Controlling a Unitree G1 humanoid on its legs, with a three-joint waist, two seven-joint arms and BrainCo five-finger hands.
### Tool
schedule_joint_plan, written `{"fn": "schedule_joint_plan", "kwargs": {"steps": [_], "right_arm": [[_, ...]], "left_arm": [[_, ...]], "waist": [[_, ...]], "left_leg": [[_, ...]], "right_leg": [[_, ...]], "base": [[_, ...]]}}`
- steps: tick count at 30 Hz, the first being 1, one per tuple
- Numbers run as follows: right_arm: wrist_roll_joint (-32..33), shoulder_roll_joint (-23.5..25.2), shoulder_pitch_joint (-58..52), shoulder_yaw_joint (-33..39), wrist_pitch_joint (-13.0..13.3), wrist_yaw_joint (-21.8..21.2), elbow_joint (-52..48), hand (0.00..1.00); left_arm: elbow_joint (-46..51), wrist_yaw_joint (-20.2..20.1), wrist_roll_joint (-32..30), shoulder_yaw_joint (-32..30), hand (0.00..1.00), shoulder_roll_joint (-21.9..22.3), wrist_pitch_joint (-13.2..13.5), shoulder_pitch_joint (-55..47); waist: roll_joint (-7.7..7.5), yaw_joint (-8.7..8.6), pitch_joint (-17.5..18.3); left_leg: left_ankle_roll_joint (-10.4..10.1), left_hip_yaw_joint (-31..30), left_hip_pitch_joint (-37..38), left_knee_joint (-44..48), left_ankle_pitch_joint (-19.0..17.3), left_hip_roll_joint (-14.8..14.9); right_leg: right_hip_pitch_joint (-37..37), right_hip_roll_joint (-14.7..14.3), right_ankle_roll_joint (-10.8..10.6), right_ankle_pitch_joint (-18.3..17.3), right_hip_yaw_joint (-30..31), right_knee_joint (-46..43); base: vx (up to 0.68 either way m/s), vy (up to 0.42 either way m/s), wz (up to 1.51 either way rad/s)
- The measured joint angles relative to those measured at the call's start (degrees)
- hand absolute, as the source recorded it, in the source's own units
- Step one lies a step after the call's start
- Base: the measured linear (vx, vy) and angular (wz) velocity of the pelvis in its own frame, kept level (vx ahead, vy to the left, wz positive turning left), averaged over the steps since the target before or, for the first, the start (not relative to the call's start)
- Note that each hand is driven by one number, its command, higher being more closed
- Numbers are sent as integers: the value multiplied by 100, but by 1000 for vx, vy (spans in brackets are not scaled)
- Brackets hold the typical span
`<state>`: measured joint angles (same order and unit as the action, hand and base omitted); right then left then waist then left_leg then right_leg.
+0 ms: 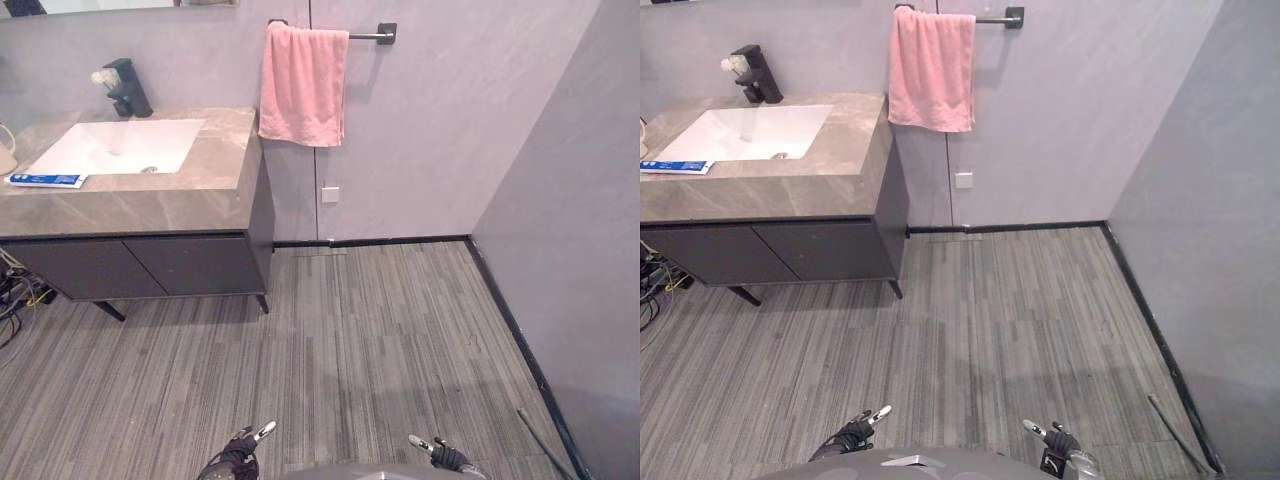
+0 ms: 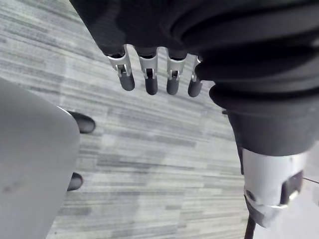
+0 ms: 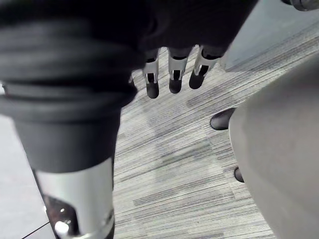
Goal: Organize washtable
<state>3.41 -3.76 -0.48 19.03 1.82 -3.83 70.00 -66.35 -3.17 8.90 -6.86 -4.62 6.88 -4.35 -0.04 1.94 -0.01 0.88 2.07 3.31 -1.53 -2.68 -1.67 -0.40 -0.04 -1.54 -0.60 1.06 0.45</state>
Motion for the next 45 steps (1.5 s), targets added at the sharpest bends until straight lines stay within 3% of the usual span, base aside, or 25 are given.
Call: {"fn": "schedule_joint_plan", "kwargs": {"steps": [4, 6, 8, 10, 12, 13, 15, 18, 20, 21, 22, 23, 24, 25, 26, 28, 31, 33, 34, 36, 37, 38, 40, 42, 45], "right_arm": [[2, 13, 165, 37, -8, 3, -7, 0], [17, 57, 211, 5, -9, 5, -50, 0], [291, 82, 148, -178, -9, 13, -319, 0], [487, 57, 139, -352, 8, 11, -648, 0], [883, 99, 144, -291, 18, 7, -793, 0], [906, 102, 125, -227, 11, 10, -790, 0], [1102, 141, 110, 41, 34, 18, -741, 0], [1398, 198, 17, 853, 11, 58, -598, 0], [1405, 195, 0, 1162, 2, 91, -476, 0], [1407, 177, -87, 1417, -6, 94, -480, 0], [1379, 163, -104, 1457, 3, 103, -472, 0], [1330, 158, -43, 1500, -13, 108, -464, 0], [1327, 168, 5, 1489, -30, 111, -477, 0], [1275, 154, 81, 1319, -63, 166, -560, 0], [1223, 111, 151, 1055, -61, 233, -643, 0], [1058, 180, 492, 283, -38, 394, -736, 0], [1059, 199, 866, -113, 32, 468, -749, 0], [1068, 212, 1215, -292, 65, 534, -843, 0], [1070, 207, 1206, -316, 77, 549, -942, 0], [1090, 217, 1152, -395, 190, 592, -970, 0], [1120, 243, 1099, -415, 196, 597, -974, 0], [1120, 378, 973, -425, 212, 607, -949, 0], [1121, 428, 743, -323, 234, 594, -899, 0], [1121, 424, 458, -180, 240, 553, -805, 0], [1115, 502, 128, -100, 162, 375, -751, 0]], "left_arm": [[24, 12, 191, -15, 0, 53, 5, 33], [132, 22, 196, -59, 0, 137, -1, 38], [310, 26, 209, -90, 0, 146, -3, 111], [342, 29, 208, -220, 0, 150, -45, 167], [357, 44, 189, -249, 0, 116, -59, 244], [353, 47, 179, -247, 0, 112, -64, 245], [333, 52, 96, -215, 0, 110, -128, 255], [303, 52, 76, -173, 0, 105, -144, 380], [291, 61, 81, -189, 0, 140, -154, 393], [290, 66, 85, -271, 0, 294, -161, 312], [302, 64, 86, -342, 0, 354, -163, 206], [427, 46, 100, -567, 0, 394, -169, 234], [500, 50, 101, -635, 0, 427, -174, 282], [636, 84, 86, -667, 0, 477, -188, 222], [718, 146, 65, -621, 0, 483, -166, 243], [969, 308, -40, -473, 0, 390, -40, 279], [1135, 441, -17, -384, 0, 340, 130, 274], [1089, 532, 101, -431, 0, 395, 177, 224], [1071, 552, 135, -438, 0, 420, 183, 195], [1030, 623, 212, -453, 0, 384, 240, 10], [1020, 630, 223, -464, 0, 363, 241, -23], [897, 631, 302, -488, 0, 252, 227, 16], [784, 619, 337, -501, 0, 113, 232, 61], [709, 601, 314, -482, 0, 155, 176, 64], [580, 592, 297, -501, 0, 157, 82, 35]], "waist": [[26, 5, -152], [1, 19, -203], [-52, 40, -423], [-43, 30, -599], [-109, 29, -733], [-109, 24, -735], [-92, -15, -744], [-109, -192, -771], [-93, -258, -782], [224, -321, -687], [253, -320, -586], [292, -285, -627], [314, -274, -644], [369, -218, -691], [410, -118, -811], [272, 39, -987], [151, 202, -990], [234, 347, -1003], [281, 355, -989], [331, 394, -922], [349, 431, -830], [15, 392, -661], [-304, 315, -536], [-266, 212, -547], [-176, 165, -548]], "left_leg": [[30, 12, -125, 236, -113, -20], [74, 49, -307, 515, -349, -38], [174, 62, -432, 969, -775, -118], [237, 86, -447, 1202, -961, -96], [223, 130, -281, 1342, -1164, -18], [196, 143, -227, 1344, -1216, 30], [84, 151, 2, 1177, -1339, 196], [-44, -192, 185, 1094, -1642, 198], [-70, -404, 433, 1090, -1955, 298], [-106, -504, 709, 1043, -2137, 781], [-226, -579, 675, 1432, -2073, 862], [-259, -617, 86, 2879, -1881, 1004], [-265, -662, -261, 3730, -1538, 1042], [-342, -718, -907, 5263, -519, 1110], [-400, -690, -1237, 6213, -471, 1126], [-342, -378, -2050, 7213, -646, 1074], [-392, 106, -2868, 6411, -818, 996], [-373, 429, -3061, 4038, -755, 917], [-330, 426, -2988, 3266, -613, 846], [-246, 289, -2594, 1480, 446, 679], [-135, 243, -2567, 1612, 901, 687], [44, 369, -2581, 1875, 696, 455], [244, 461, -2287, 1983, 347, 160], [374, 362, -1760, 1925, 102, 67], [433, 297, -816, 1550, 58, 109]], "right_leg": [[84, 14, -9, -37, 19, -188], [311, 52, -63, -299, 10, -578], [821, 209, -268, -867, -112, -1944], [1786, 317, -265, -875, -375, -3867], [2460, 490, -181, -954, -681, -4878], [2561, 532, -182, -951, -802, -4767], [2610, 563, -209, -818, -1234, -3333], [2580, 713, -353, -149, -1229, -1102], [2555, 747, -294, -47, -1083, -1100], [2523, 394, -66, 242, -1184, -1586], [2497, 304, 0, 294, -1188, -1742], [2442, 186, 285, -6, -1290, -2136], [2332, 134, 344, -174, -1350, -2219], [1982, -10, 484, -421, -1347, -2197], [1613, -146, 608, -543, -1272, -2143], [655, -288, 813, -680, -1146, -1777], [-153, -263, 758, -863, -932, -1169], [-693, -259, 436, -1194, -701, -875], [-801, -258, 360, -1243, -653, -888], [-1237, -260, 85, -1542, -322, -1149], [-1279, -245, 29, -1644, -185, -1304], [-1161, 28, -20, -1715, -20, -1717], [-694, 225, -199, -1344, 263, -3123], [-357, 240, -532, -700, 348, -4425], [441, 377, -583, -669, 276, -5736]], "base": [[33, 10, -4], [-17, 56, 1], [-42, 77, 8], [28, 30, -6], [108, -18, -8], [163, -73, -24], [180, -108, -12], [414, -262, 49], [556, -450, 65], [593, -445, 58], [663, -536, 53], [411, -325, 23], [328, -390, 1], [228, -274, -25], [161, -233, -49], [-19, -101, -45], [-185, 22, -31], [164, -29, -53], [622, -63, -52], [688, 18, -66], [696, 75, -58], [659, 84, -30], [650, 70, 1], [474, 11, 25], [123, 46, 6]]}}
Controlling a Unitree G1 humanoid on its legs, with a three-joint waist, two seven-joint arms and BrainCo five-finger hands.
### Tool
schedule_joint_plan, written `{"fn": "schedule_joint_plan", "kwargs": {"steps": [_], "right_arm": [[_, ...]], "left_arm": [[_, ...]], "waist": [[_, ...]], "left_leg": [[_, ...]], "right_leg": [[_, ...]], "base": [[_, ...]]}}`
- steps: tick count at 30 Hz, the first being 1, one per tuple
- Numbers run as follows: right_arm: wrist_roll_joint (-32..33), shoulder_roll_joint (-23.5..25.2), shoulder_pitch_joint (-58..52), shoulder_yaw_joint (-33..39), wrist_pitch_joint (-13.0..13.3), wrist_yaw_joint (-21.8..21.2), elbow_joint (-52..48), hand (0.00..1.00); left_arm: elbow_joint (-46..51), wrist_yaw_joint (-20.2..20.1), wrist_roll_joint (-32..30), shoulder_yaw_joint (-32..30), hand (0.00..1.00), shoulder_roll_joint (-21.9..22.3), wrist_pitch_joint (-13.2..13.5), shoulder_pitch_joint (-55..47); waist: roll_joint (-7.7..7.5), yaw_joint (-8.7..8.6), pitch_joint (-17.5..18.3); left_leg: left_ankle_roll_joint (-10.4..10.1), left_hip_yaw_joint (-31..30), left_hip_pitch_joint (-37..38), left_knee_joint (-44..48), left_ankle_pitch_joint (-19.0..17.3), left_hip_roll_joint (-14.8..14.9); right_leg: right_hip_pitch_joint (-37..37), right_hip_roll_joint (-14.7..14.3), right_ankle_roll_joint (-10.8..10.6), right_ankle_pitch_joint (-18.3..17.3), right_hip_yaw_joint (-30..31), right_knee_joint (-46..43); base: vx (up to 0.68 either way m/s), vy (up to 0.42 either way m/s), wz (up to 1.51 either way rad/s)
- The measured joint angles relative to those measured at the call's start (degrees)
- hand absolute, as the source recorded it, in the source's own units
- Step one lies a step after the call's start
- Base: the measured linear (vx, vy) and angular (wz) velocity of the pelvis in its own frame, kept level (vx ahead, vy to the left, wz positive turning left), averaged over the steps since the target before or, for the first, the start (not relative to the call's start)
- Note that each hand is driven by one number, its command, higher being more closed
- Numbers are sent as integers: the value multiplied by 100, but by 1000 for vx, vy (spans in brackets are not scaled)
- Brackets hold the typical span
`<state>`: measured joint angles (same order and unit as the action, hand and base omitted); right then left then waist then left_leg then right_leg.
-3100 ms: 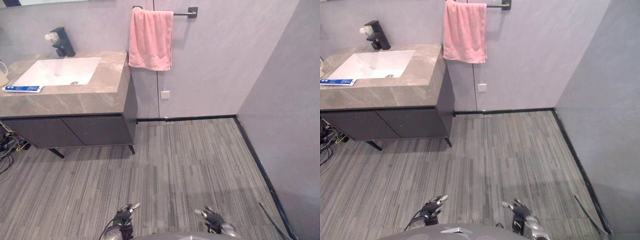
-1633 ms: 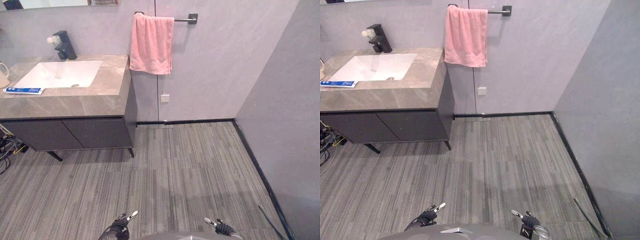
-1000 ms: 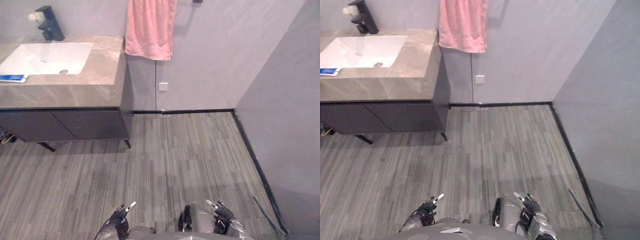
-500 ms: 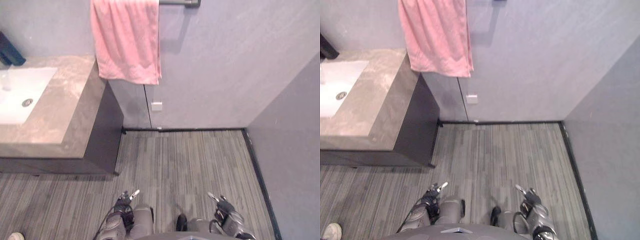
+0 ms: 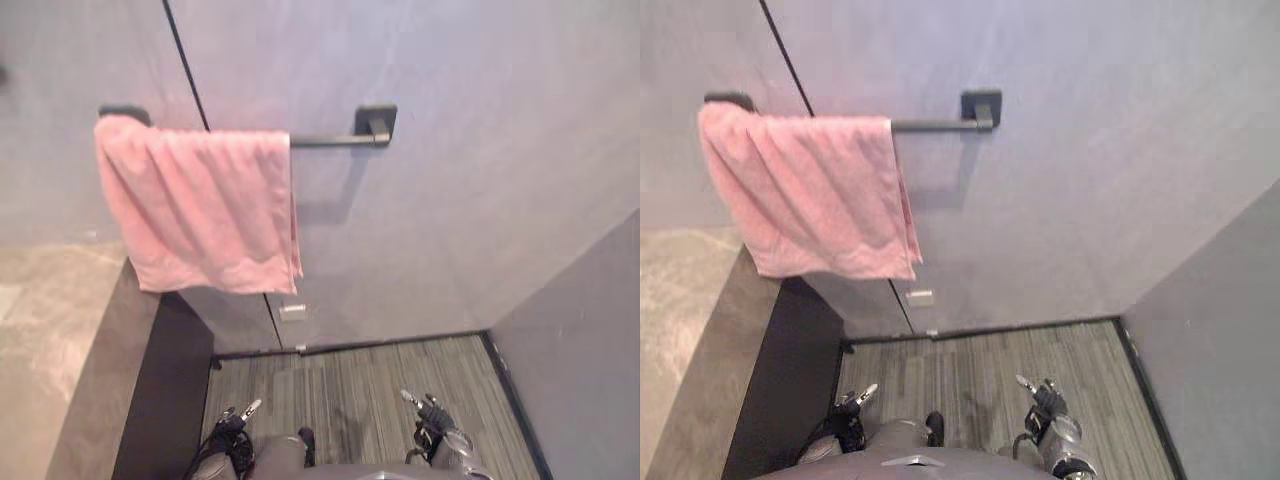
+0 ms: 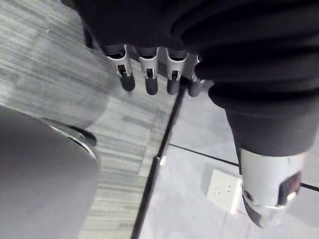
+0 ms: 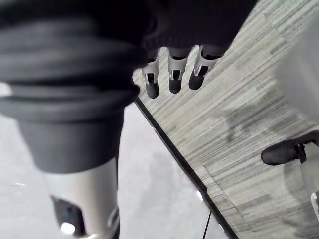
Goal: Organize washtable
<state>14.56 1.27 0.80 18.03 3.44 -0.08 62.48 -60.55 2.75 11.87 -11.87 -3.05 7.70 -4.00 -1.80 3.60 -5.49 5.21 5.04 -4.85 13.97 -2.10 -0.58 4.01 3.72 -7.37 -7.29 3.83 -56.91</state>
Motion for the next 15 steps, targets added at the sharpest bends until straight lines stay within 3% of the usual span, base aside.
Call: {"fn": "schedule_joint_plan", "kwargs": {"steps": [2, 3, 4, 5, 6, 7, 8, 10, 12, 15], "right_arm": [[-7, -23, 7, 106, 6, -2, -5, 0], [-13, -30, 5, 205, -10, 1, 2, 0], [-13, -14, 24, 219, -16, 4, 12, 0], [-53, -5, 40, 193, -27, 1, 10, 0], [-53, -2, 73, 176, -31, 1, 23, 0], [-60, 25, 37, 56, -34, 6, 67, 0], [-61, 21, -16, -27, -44, 8, 130, 0], [-63, -3, -23, -218, -44, 22, 118, 0], [-118, -167, -7, -836, -35, 21, -6, 0], [-249, -197, -9, -1387, -35, 24, -291, 0]], "left_arm": [[-8, -11, -5, -16, 0, 14, -26, -10], [-6, -19, -51, -68, 0, 68, -28, -13], [-5, -32, -125, -133, 0, 84, -28, -16], [-10, -35, -126, -185, 0, 121, -29, -29], [-18, -43, -124, -178, 0, 118, -29, -41], [-8, -44, -87, -195, 0, 60, -6, -87], [-87, -24, -84, -190, 0, 18, -8, -70], [-144, 4, -29, -188, 0, 59, 16, -69], [-250, 12, 144, -174, 0, 140, 52, -91], [-235, 15, 302, -168, 0, 173, 133, -122]], "waist": [[44, -12, -7], [139, -12, 38], [123, 4, 48], [133, -6, 53], [108, -3, 66], [-89, -4, 133], [-173, 1, 153], [-144, -8, 255], [70, -63, 349], [108, -36, 369]], "left_leg": [[-4, -5, 333, -296, -34, 45], [-180, 6, 540, -527, -164, 192], [-206, 23, 622, -614, -183, 265], [-356, 22, 624, -648, -265, 397], [-418, 23, 619, -653, -307, 434], [-528, -8, 615, -683, -415, 358], [-638, -118, 682, -765, -462, 306], [-804, -123, 721, -940, -357, 351], [-1002, -313, 717, -1249, -122, 534], [-1045, -451, 699, -1287, -118, 679]], "right_leg": [[155, 153, 151, -92, -131, 201], [295, 262, 308, -228, -393, 692], [349, 361, 308, -338, -546, 1232], [368, 394, 286, -331, -764, 2103], [331, 377, 248, -255, -830, 2632], [285, 433, 224, 561, -777, 3597], [82, 460, 260, 348, -812, 3943], [-126, 415, 257, 220, -881, 4520], [-130, 158, 335, 357, -945, 4917], [-286, -13, 398, 464, -1055, 5211]], "base": [[-85, 30, 5], [-192, 26, 4], [-323, 14, -1], [-329, -8, -8], [-374, -58, -5], [-209, -202, 1], [-113, -265, 1], [28, -245, -6], [47, -230, 5], [55, -157, 14]]}}
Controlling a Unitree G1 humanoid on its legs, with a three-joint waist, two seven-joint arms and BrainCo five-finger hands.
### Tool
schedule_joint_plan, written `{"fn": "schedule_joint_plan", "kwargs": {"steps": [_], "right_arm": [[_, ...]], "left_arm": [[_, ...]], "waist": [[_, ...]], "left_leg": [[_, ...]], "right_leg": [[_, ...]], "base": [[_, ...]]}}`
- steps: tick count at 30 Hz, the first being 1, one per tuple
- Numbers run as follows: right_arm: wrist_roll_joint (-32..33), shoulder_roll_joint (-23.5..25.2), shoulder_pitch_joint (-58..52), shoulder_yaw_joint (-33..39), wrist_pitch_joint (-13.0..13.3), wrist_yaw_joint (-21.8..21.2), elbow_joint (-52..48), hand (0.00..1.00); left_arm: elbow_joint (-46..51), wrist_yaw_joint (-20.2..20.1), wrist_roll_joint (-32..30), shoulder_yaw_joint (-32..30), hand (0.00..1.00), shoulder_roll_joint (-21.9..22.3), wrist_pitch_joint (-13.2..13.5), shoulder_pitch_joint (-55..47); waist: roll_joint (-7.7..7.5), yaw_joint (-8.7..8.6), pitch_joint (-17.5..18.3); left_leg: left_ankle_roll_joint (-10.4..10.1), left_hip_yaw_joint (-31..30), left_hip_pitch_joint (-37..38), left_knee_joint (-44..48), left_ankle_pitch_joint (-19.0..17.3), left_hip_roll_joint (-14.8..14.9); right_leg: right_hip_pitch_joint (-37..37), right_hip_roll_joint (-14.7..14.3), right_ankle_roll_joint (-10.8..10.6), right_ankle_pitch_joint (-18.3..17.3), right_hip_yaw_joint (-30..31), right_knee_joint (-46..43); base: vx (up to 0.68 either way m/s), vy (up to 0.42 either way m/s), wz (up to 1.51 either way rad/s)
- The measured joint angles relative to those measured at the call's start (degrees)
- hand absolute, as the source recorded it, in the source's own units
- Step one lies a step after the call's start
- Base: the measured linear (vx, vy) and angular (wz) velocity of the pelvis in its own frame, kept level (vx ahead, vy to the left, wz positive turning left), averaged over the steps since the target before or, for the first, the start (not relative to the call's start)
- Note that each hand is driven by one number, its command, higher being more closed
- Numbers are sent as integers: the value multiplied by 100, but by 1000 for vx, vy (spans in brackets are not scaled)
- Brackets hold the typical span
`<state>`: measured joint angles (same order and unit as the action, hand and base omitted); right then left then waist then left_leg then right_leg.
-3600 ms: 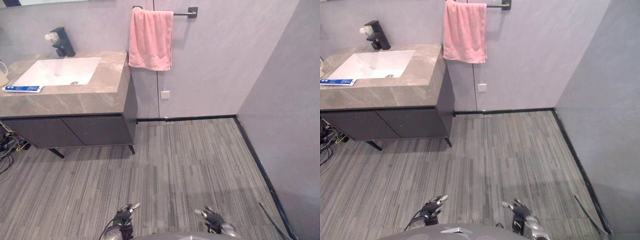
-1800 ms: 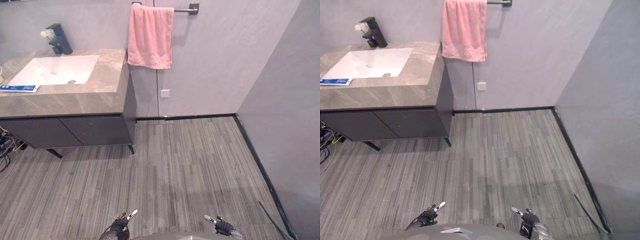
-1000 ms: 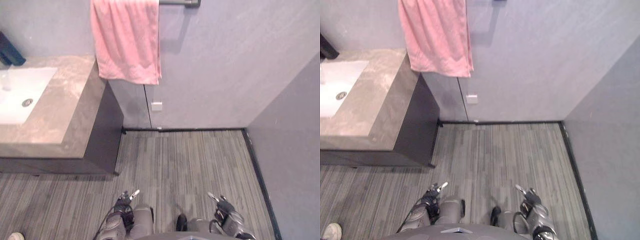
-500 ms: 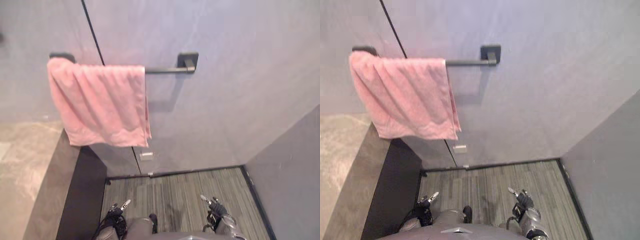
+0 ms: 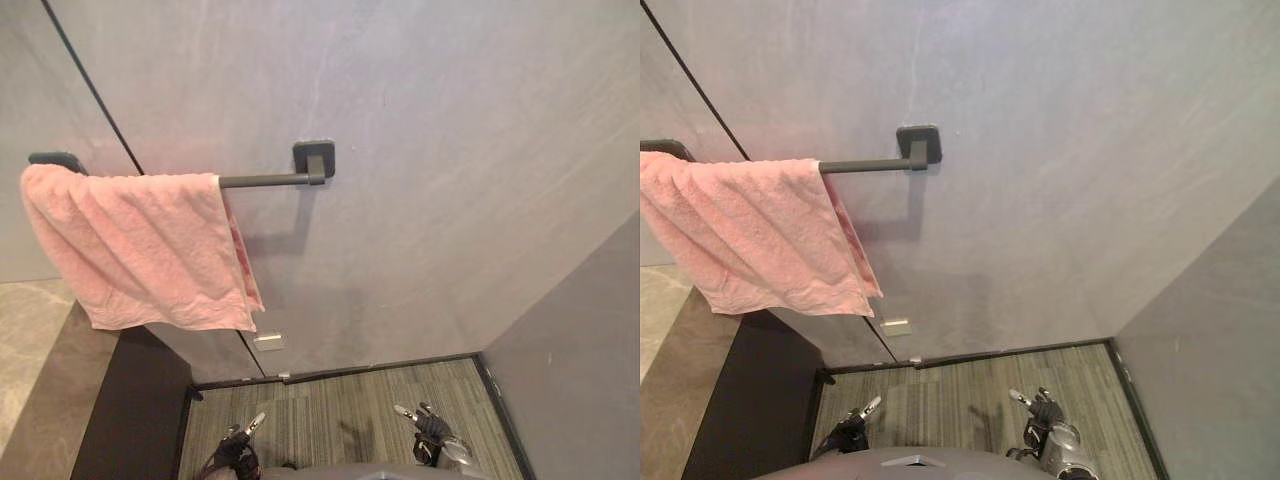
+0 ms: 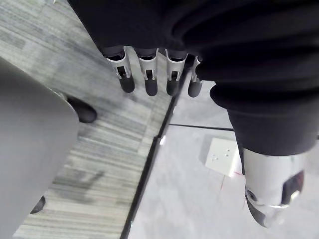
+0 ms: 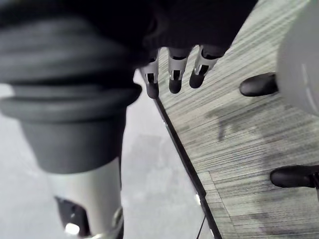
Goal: Organize washtable
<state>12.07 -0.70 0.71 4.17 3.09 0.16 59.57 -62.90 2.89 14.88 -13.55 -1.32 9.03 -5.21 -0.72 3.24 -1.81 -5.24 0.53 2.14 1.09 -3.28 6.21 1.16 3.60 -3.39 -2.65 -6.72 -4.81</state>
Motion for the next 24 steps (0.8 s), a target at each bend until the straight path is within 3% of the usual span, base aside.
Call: {"fn": "schedule_joint_plan", "kwargs": {"steps": [8, 10, 13, 17, 20, 22, 24], "right_arm": [[-36, -66, 273, -1423, 195, -14, -1658, 0], [-36, -85, 322, -1682, 259, -24, -1878, 0], [-36, -151, 642, -1976, 314, -37, -2190, 0], [-56, -219, 816, -2040, 281, -19, -2285, 0], [-365, -320, 750, -2023, 284, 13, -2711, 0], [-581, -313, 718, -2008, 282, 114, -2825, 0], [-708, -272, 597, -1995, 266, 136, -2837, 0]], "left_arm": [[534, 125, 278, 38, 0, -70, 47, -208], [1045, 164, 367, 153, 0, 14, 107, -325], [1869, 228, 474, 299, 0, 151, 299, -359], [2303, 308, 487, 584, 0, 138, 306, -376], [2553, 328, 433, 917, 0, 145, 290, -586], [2843, 336, 436, 1016, 0, 134, 271, -735], [3280, 333, 505, 1057, 0, 118, 260, -846]], "waist": [[-161, 52, -67], [-102, 77, -130], [115, 108, -420], [217, 175, -560], [162, 45, -562], [145, 10, -541], [76, -53, -463]], "left_leg": [[-13, -106, -308, 384, -158, -2], [33, -192, -554, 809, -293, -68], [44, -441, -1157, 1614, -392, -164], [55, -249, -1236, 1438, -543, -77], [1, 144, -1152, 1170, -454, -90], [-94, 208, -1046, 926, -183, -139], [-52, 245, -766, 349, 123, -275]], "right_leg": [[-25, -58, 25, 119, -33, 227], [-14, 3, 24, 120, -59, 194], [226, 87, 31, 106, -237, -103], [432, 282, 25, -103, -494, -532], [479, 521, -34, -232, -551, -649], [487, 566, -105, -192, -504, -645], [454, 668, -173, -149, -489, -555]], "base": [[52, -32, 3], [1, 62, 19], [-108, 93, 32], [-141, 116, 37], [-78, 121, 31], [-31, 102, -1], [24, 61, 0]]}}
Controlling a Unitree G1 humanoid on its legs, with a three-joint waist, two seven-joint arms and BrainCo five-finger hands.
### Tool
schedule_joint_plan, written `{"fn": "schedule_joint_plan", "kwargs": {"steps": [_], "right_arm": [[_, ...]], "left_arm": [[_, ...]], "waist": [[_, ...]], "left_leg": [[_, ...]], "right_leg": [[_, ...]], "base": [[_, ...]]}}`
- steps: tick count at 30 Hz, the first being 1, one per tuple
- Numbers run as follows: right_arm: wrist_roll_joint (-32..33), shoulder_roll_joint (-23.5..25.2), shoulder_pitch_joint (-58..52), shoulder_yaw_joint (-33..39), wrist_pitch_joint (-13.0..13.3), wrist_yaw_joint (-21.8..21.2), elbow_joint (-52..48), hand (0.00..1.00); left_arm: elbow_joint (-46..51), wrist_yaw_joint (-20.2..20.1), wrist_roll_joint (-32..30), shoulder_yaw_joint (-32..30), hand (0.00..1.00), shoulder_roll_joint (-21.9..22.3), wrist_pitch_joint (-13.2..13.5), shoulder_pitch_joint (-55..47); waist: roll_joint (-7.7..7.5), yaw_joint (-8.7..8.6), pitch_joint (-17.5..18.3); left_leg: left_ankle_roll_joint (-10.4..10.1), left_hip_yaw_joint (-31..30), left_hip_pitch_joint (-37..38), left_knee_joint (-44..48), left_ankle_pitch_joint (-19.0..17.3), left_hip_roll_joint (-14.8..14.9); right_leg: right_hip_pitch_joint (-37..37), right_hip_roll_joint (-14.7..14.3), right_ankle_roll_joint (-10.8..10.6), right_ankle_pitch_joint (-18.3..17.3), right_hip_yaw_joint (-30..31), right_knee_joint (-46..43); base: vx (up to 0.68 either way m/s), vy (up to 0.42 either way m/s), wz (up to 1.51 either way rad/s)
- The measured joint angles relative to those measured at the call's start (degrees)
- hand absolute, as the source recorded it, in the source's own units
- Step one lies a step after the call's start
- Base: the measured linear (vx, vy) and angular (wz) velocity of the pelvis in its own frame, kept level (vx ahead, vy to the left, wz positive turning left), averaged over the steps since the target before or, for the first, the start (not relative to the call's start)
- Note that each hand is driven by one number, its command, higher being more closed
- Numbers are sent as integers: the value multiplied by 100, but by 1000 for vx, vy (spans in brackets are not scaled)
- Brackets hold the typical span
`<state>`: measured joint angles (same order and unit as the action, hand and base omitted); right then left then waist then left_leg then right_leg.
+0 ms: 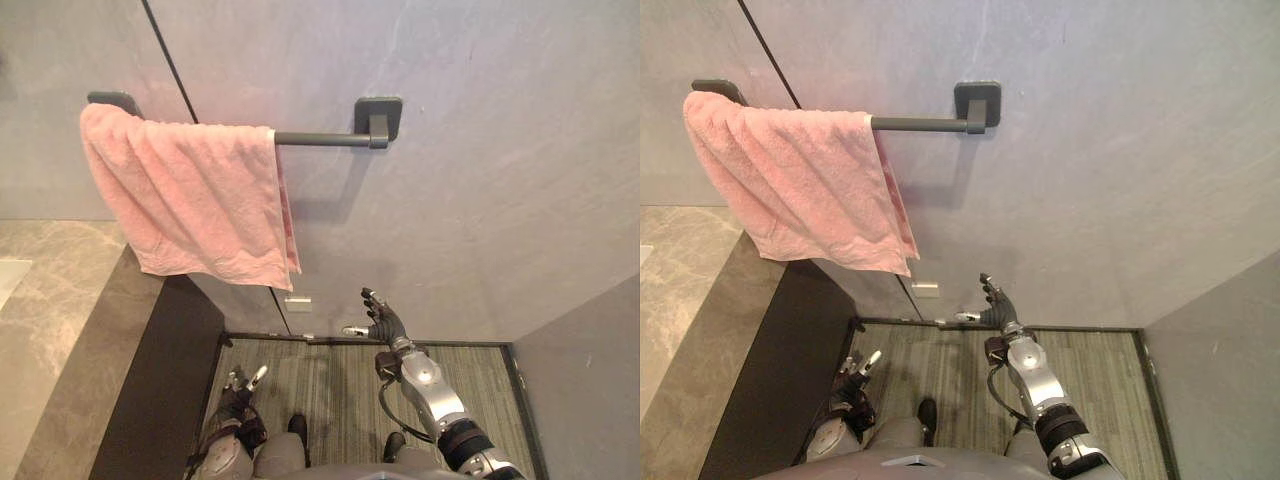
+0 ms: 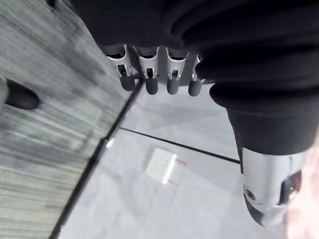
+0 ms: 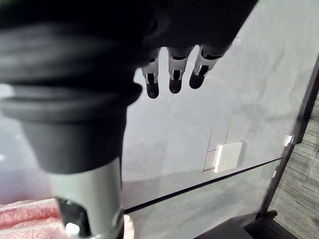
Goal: Organize washtable
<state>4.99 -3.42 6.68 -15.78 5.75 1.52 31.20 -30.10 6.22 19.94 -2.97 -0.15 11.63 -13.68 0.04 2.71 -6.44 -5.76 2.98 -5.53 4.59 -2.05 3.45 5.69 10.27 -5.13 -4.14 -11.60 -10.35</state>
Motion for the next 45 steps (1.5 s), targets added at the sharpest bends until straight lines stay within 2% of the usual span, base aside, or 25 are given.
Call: {"fn": "schedule_joint_plan", "kwargs": {"steps": [3, 5, 12, 15, 20, 24, 32, 36, 39, 45], "right_arm": [[2, 4, -202, 186, -37, 6, 0, 0], [8, 4, -263, 287, -114, 36, 0, 0], [32, 3, -243, 279, -138, -33, -43, 0], [51, -11, -240, 233, -149, -47, -479, 0], [63, -71, -95, 213, -131, -47, -1113, 0], [68, -76, 249, 12, -120, -118, -1575, 0], [82, 0, 1440, -23, -75, -40, -1345, 0], [292, -6, 2110, -26, -63, 103, -642, 0], [374, -8, 2339, -48, -65, 130, -561, 0], [751, 112, 2978, -287, -59, 179, -175, 0]], "left_arm": [[540, -48, -28, 72, 0, -14, -33, 4], [891, -53, -87, 56, 0, -90, -23, 9], [1272, 153, -556, -201, 0, -251, 5, 26], [1496, 219, -558, -343, 0, -209, 9, -104], [2185, 342, -532, -709, 0, 32, 53, -484], [2615, 419, -516, -1372, 0, 294, 55, -861], [2999, 552, -517, -2038, 0, 388, 52, -829], [3024, 664, -518, -2004, 0, 76, 55, -504], [3024, 705, -518, -1960, 0, -173, 77, -138], [3025, 809, -515, -1874, 0, -460, 195, 176]], "waist": [[74, -66, 76], [88, -72, 85], [40, -45, 177], [37, -17, 179], [9, 108, 233], [-66, 163, 330], [-159, 420, 419], [-162, 462, 421], [-157, 589, 418], [-152, 613, 414]], "left_leg": [[81, 10, 283, -547, 366, -98], [134, 29, 417, -693, 471, -129], [195, 196, 491, -774, 507, -188], [195, 224, 502, -779, 508, -158], [150, 278, 605, -944, 522, -81], [112, 272, 599, -1054, 529, -34], [120, 55, 582, -1053, 595, -24], [102, -88, 487, -997, 654, -3], [87, -99, 424, -997, 678, 33], [15, -144, 287, -999, 713, 113]], "right_leg": [[-84, 51, -129, 131, 1, 153], [-173, 65, -142, 182, 14, 205], [-276, 38, -201, 403, 158, 565], [-289, 6, -184, 436, 182, 607], [-377, -99, -143, 514, 232, 797], [-396, -153, -129, 504, 158, 893], [-550, -171, -111, 518, -71, 977], [-574, -203, -64, 566, -189, 1062], [-566, -222, -42, 652, -190, 1164], [-452, -306, 5, 705, -201, 1170]], "base": [[65, 56, 4], [94, 40, -6], [59, 27, -12], [-2, -6, -6], [-24, -13, -8], [0, 0, 0], [31, -23, 15], [0, -14, 15], [-38, -2, 2], [-53, -7, 2]]}}
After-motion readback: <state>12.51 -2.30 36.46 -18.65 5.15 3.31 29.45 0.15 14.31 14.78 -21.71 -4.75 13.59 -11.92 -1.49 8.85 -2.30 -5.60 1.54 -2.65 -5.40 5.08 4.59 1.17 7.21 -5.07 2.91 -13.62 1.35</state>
